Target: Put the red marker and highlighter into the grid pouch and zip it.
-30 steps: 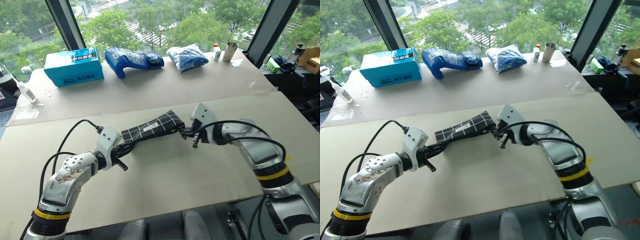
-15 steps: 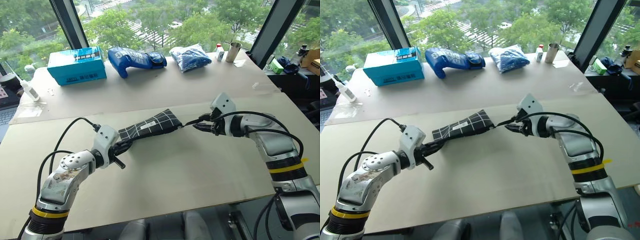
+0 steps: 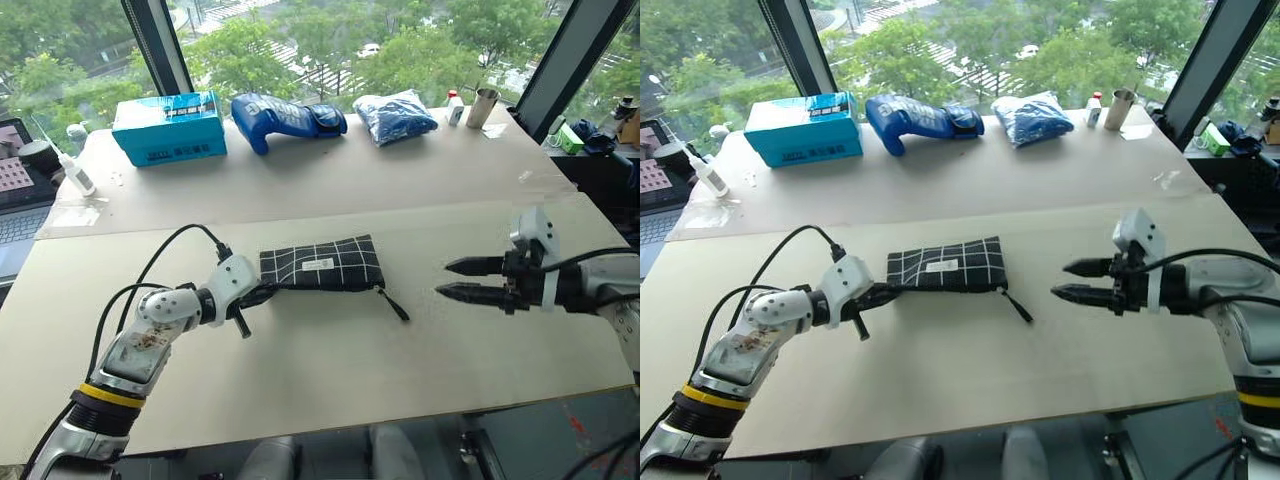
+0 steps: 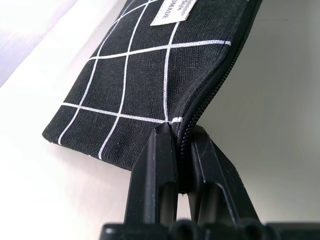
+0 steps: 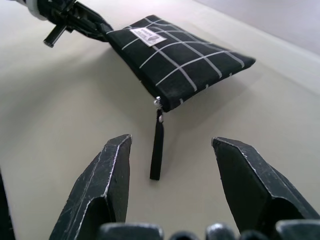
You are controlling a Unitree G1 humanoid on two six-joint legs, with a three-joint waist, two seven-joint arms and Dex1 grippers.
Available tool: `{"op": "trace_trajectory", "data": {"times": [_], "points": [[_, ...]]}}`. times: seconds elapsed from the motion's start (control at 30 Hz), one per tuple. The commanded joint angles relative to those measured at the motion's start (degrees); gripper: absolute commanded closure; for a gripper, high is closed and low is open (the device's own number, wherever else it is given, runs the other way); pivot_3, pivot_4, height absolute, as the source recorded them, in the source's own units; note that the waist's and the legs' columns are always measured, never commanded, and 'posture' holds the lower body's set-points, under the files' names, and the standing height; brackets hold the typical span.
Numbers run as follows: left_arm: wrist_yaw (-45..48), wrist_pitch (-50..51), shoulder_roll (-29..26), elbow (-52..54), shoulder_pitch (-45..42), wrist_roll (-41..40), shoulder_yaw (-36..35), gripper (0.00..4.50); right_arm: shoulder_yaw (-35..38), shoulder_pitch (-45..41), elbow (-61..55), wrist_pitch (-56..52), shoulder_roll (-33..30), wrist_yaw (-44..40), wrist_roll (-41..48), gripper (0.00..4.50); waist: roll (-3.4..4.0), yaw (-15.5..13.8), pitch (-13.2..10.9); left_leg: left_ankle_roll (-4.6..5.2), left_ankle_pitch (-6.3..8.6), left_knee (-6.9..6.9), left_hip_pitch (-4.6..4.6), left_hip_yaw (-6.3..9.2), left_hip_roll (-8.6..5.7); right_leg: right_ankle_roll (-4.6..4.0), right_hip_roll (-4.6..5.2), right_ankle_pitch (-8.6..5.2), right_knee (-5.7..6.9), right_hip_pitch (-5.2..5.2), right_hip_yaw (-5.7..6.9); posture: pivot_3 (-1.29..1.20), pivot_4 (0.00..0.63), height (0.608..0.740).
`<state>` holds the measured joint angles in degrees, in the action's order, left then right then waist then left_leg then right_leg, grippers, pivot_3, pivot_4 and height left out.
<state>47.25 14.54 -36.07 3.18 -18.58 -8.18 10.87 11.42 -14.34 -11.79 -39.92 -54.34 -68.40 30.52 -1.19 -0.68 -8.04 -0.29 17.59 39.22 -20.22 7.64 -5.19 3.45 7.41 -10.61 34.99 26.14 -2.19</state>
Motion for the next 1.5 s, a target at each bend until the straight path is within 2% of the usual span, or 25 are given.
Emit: {"op": "trace_trajectory", "data": {"times": [0.03, 0.17, 0.33, 0.4, 0.57, 0.73, 0.77, 0.83, 0.87, 0.93, 1.03, 1.2, 1.33, 1.5], "points": [[1.48, -2.57, 3.83, 0.15, -3.8, 0.99, 3.33, 4.5, 4.64, 1.22, -2.77, 1.65, -0.62, 2.68, 0.56, 1.64, -0.01, 0.04, 0.0, 0.0, 0.0, 0.1, -0.01, -0.02, 0.0, 0.03, 0.0, 0.02, 0.02, -0.02, -0.01, 0.0, 0.15, 0.74], [3.29, -0.8, 5.35, 2.25, -3.48, 0.72, 4.99, 4.5, 3.94, 2.32, -4.3, 1.42, 0.58, 5.5, 0.5, 1.64, -0.01, 0.38, 0.0, 0.03, 0.02, 0.16, 0.01, -0.06, 0.01, 0.05, -0.03, 0.03, 0.05, -0.04, -0.02, 0.0, 0.15, 0.74], [2.79, -0.54, 4.52, 1.8, -2.97, 2.76, 5.09, 4.5, 2.33, 2.31, -3.84, 2.42, 0.68, 6.94, -0.62, 1.64, -0.01, 0.31, -0.01, 0.04, 0.02, 0.18, 0.0, -0.06, 0.01, 0.05, -0.04, 0.04, 0.04, -0.05, -0.03, 0.0, 0.15, 0.74], [1.66, 0.18, 4.47, 1.9, -2.72, 3.31, 4.52, 3.64, 1.92, 1.82, -3.49, 2.5, 0.6, 7.13, -0.58, 1.53, -0.01, 0.25, -0.01, 0.06, 0.03, 0.23, 0.0, -0.06, 0.01, 0.06, -0.04, 0.04, 0.05, -0.05, -0.02, 0.0, 0.15, 0.74], [-2.37, 4.16, 2.8, 4.16, -1.98, 5.48, 1.64, 2.04, 0.01, -0.29, -1.79, 3.19, 0.34, 7.31, -1.31, 1.53, -0.02, 0.19, -0.01, 0.12, 0.07, 0.36, -0.02, -0.06, 0.0, 0.06, -0.05, 0.04, 0.07, -0.05, -0.02, 0.0, 0.15, 0.74], [-1.22, 10.25, 2.34, 9.64, 0.39, 2.15, 0.4, 0.27, -1.67, -2.33, 0.13, 3.9, 0.42, 6.96, -2.28, 1.53, -0.01, 0.26, -0.01, 0.23, 0.14, 0.46, -0.03, -0.07, 0.0, 0.07, -0.05, 0.04, 0.08, -0.06, -0.02, 0.0, 0.15, 0.74], [-1.09, 11.15, 2.2, 10.35, 0.62, 1.36, -0.29, 0.08, -1.98, -2.86, 0.62, 4.0, 0.4, 6.88, -2.53, 1.53, -0.01, 0.12, -0.01, 0.23, 0.14, 0.48, -0.04, -0.07, 0.0, 0.08, -0.05, 0.05, 0.08, -0.06, -0.02, 0.0, 0.15, 0.74], [-0.12, 13.15, 1.88, 12.05, 1.62, -1.74, -2.87, 0.08, -2.15, -3.53, 1.46, 4.13, 0.15, 6.57, -2.65, 1.53, -0.02, 0.05, -0.01, 0.23, 0.14, 0.53, -0.07, -0.07, 0.0, 0.11, -0.04, 0.07, 0.06, -0.08, -0.02, 0.0, 0.15, 0.74], [1.27, 15.62, 1.7, 13.3, 2.53, -5.81, -5.61, 0.08, -1.93, -3.59, 1.9, 4.25, -0.12, 6.25, -2.57, 1.53, -0.02, 0.09, -0.01, 0.23, 0.14, 0.54, -0.08, -0.07, 0.01, 0.12, -0.04, 0.07, 0.06, -0.08, -0.03, 0.0, 0.15, 0.74], [5.94, 19.28, -0.46, 16.03, 5.31, -13.4, -10.27, 0.08, -1.33, -3.15, 2.78, 4.66, -0.67, 5.72, -2.56, 1.53, -0.01, 0.16, -0.01, 0.24, 0.14, 0.53, -0.07, -0.07, 0.02, 0.12, -0.05, 0.07, 0.07, -0.07, -0.01, 0.0, 0.15, 0.74], [11.88, 18.68, -4.66, 17.41, 10.54, -19.55, -17.37, 0.08, -0.51, -1.03, 5.32, 6.82, -1.87, 5.0, -4.19, 1.53, 0.01, 0.63, -0.02, 0.27, 0.17, 0.5, -0.05, -0.06, 0.05, 0.12, -0.06, 0.07, 0.1, -0.01, -0.01, 0.0, 0.15, 0.74], [4.79, 26.23, -3.81, 13.25, 14.33, -26.25, -29.71, 0.08, 1.82, 3.13, 12.57, 12.62, -3.23, 5.75, -8.0, 1.53, 0.03, 0.43, -0.02, 0.4, 0.26, 0.53, -0.02, -0.07, 0.03, 0.12, -0.04, 0.07, 0.05, -0.1, 0.0, 0.0, 0.15, 0.74], [4.01, 26.31, -3.84, 12.21, 17.77, -27.99, -33.97, 0.08, 3.86, 4.25, 15.36, 14.15, -3.18, 6.56, -8.47, 1.53, 0.04, 0.62, -0.03, 0.45, 0.28, 0.53, 0.03, -0.08, 0.03, 0.11, -0.04, 0.08, 0.08, -0.11, -0.01, 0.0, 0.15, 0.74], [4.57, 27.88, -5.18, 12.09, 18.61, -29.83, -33.85, 0.08, 5.14, 4.44, 15.53, 13.88, -1.61, 7.94, -8.05, 1.53, 0.04, 0.7, -0.03, 0.34, 0.23, 0.51, 0.03, -0.09, 0.04, 0.11, -0.04, 0.08, 0.08, -0.1, -0.02, 0.0, 0.15, 0.74]]}}
